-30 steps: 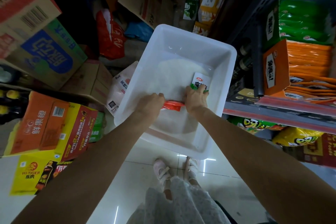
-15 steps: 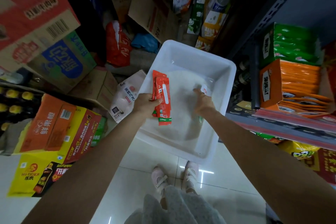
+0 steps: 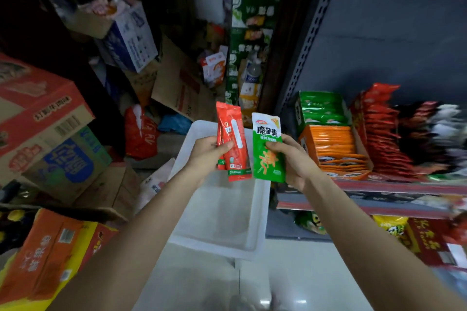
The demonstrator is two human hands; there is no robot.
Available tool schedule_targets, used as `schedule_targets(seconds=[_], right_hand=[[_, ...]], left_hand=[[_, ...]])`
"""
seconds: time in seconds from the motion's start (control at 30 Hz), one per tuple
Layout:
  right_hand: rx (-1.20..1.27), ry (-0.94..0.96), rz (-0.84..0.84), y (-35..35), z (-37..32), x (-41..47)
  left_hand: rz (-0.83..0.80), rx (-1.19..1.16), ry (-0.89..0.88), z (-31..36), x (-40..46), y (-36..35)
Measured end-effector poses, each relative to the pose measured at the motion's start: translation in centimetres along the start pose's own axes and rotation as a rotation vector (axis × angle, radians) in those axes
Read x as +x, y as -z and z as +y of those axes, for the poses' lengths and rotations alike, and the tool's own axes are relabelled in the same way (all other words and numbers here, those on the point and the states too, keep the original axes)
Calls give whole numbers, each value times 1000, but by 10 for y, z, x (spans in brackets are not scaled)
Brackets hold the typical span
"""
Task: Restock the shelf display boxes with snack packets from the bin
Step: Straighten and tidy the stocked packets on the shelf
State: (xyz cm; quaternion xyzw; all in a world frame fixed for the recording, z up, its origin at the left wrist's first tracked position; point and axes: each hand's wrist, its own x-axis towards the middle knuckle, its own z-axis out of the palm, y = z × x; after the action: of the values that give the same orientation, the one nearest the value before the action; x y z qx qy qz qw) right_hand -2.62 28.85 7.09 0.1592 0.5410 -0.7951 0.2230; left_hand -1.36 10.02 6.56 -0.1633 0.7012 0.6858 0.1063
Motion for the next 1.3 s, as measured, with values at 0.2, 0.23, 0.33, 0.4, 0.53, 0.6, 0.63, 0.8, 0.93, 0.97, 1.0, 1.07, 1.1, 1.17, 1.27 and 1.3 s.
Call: schedule_targets(seconds=[0.2,0.23,0.33,0.4,0.53,0.6,0.63,0.8,0.93,0.97,1.0,1.07,1.1,1.17,1.27,1.3], right_hand=[[-424,350,220,47,-49,-16],[-497,373,229,53,-58,-20],[-512,372,219,69,-88,-26],[-541,384,149,82,-104,-25],[-581,397,173,115,-135,-16],[-577,391,179,130,-147,-13],[-577,392,175,135,-151,-13],[-528,430,137,144,-157,-6],[-496,437,89,142,-160,-8],[-487,438,84,142,-161,-8],[-483,441,83,141,-162,-9],[-485,449,97,141,-165,-9],[-487,456,104,140,-166,-10],[-500,476,122,139,-166,-10],[-525,527,125,135,-167,-14],[-530,548,124,134,-167,-15]], left_hand=[[-73,0,-87,47,3,-65],[-85,4,-88,53,5,-78],[-98,-24,-91,75,8,-119],[-82,-22,-125,89,7,-147],[-58,-115,-203,103,7,-183],[-46,-127,-233,104,6,-191],[-34,-111,-248,103,7,-195],[-2,24,-323,101,4,-209],[15,59,-356,102,-1,-208],[41,117,-372,101,0,-205],[100,256,-398,102,4,-199],[287,577,-429,99,14,-188],[412,690,-421,98,18,-183],[555,733,-396,100,23,-174],[506,444,-275,108,22,-171],[495,338,-221,110,22,-172]])
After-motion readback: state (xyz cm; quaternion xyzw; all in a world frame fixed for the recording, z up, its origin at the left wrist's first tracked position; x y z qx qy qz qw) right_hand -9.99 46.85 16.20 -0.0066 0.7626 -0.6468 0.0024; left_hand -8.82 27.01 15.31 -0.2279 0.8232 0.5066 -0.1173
